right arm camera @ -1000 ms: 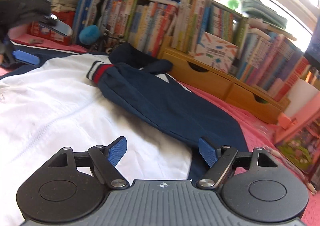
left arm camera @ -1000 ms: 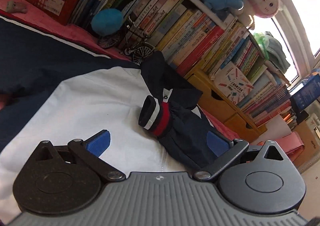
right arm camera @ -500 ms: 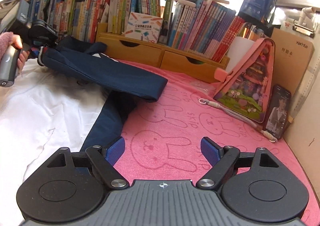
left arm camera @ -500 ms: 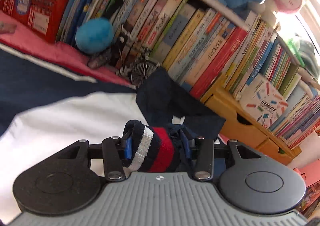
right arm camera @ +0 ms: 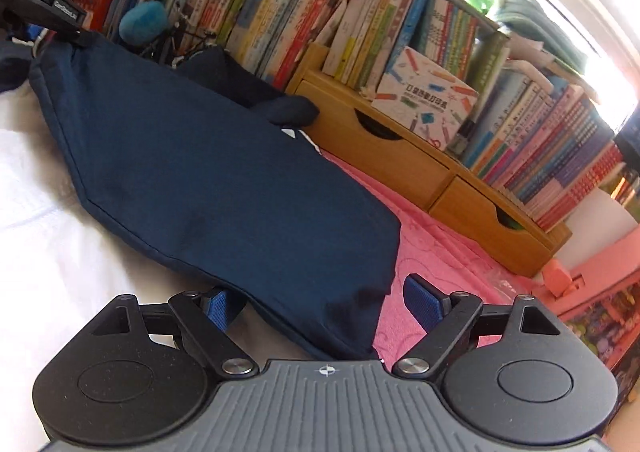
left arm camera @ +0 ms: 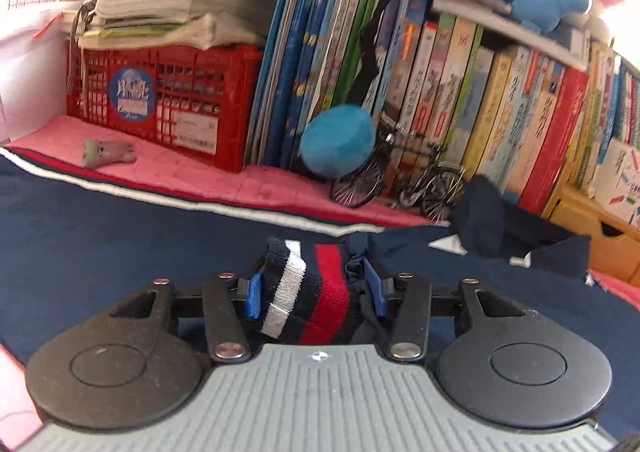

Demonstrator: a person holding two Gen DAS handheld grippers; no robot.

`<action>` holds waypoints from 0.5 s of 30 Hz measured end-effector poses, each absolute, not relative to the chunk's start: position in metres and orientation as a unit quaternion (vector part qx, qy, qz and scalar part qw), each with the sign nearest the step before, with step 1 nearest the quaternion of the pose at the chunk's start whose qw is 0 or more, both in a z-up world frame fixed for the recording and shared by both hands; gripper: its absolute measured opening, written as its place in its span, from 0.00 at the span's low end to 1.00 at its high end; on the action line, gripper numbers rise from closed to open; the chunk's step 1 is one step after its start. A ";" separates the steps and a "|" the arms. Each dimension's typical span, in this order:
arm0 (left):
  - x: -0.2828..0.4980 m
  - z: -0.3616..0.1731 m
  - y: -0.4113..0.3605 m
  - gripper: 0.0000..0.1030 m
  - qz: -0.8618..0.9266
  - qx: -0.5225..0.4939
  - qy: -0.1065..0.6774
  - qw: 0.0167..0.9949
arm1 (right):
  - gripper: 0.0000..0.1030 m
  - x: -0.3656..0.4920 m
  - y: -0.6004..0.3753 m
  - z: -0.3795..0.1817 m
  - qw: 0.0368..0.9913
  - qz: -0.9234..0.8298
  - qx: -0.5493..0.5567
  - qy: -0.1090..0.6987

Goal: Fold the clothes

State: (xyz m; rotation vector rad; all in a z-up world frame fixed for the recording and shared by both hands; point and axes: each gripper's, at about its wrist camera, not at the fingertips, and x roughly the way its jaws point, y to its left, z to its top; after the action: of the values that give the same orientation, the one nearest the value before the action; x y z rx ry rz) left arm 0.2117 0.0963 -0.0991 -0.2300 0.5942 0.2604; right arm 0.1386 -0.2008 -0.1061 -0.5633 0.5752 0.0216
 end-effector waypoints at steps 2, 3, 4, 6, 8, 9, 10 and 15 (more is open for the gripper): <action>0.214 -0.104 0.094 0.55 0.132 -0.096 0.311 0.936 | 0.82 0.145 -0.198 -0.114 0.911 -0.021 -0.315 0.267; 0.216 -0.104 0.091 0.56 0.134 -0.084 0.315 0.936 | 0.82 0.146 -0.201 -0.117 0.906 -0.040 -0.333 0.257; 0.218 -0.106 0.089 0.57 0.135 -0.073 0.320 0.935 | 0.82 0.146 -0.210 -0.120 0.903 -0.062 -0.345 0.248; 0.222 -0.109 0.084 0.79 0.117 -0.058 0.330 0.935 | 0.82 0.151 -0.237 -0.123 0.899 -0.101 -0.343 0.253; 0.225 -0.111 0.077 0.85 0.102 -0.040 0.337 0.935 | 0.84 0.159 -0.269 -0.125 0.900 -0.119 -0.313 0.279; 0.226 -0.112 0.074 0.85 0.097 -0.030 0.340 0.935 | 0.87 0.164 -0.284 -0.125 0.907 -0.114 -0.278 0.296; 0.227 -0.112 0.073 0.85 0.094 -0.027 0.342 0.935 | 0.89 0.167 -0.294 -0.122 0.915 -0.112 -0.242 0.304; 0.228 -0.112 0.077 0.85 0.093 -0.037 0.342 0.934 | 0.83 0.158 -0.293 -0.094 0.927 -0.034 -0.163 0.335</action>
State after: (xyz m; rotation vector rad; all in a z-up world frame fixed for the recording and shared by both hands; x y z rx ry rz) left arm 0.2276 0.0765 -0.1124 -0.0759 0.6992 0.1900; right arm 0.1578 -0.2933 -0.0945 -0.3351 0.6865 -0.0691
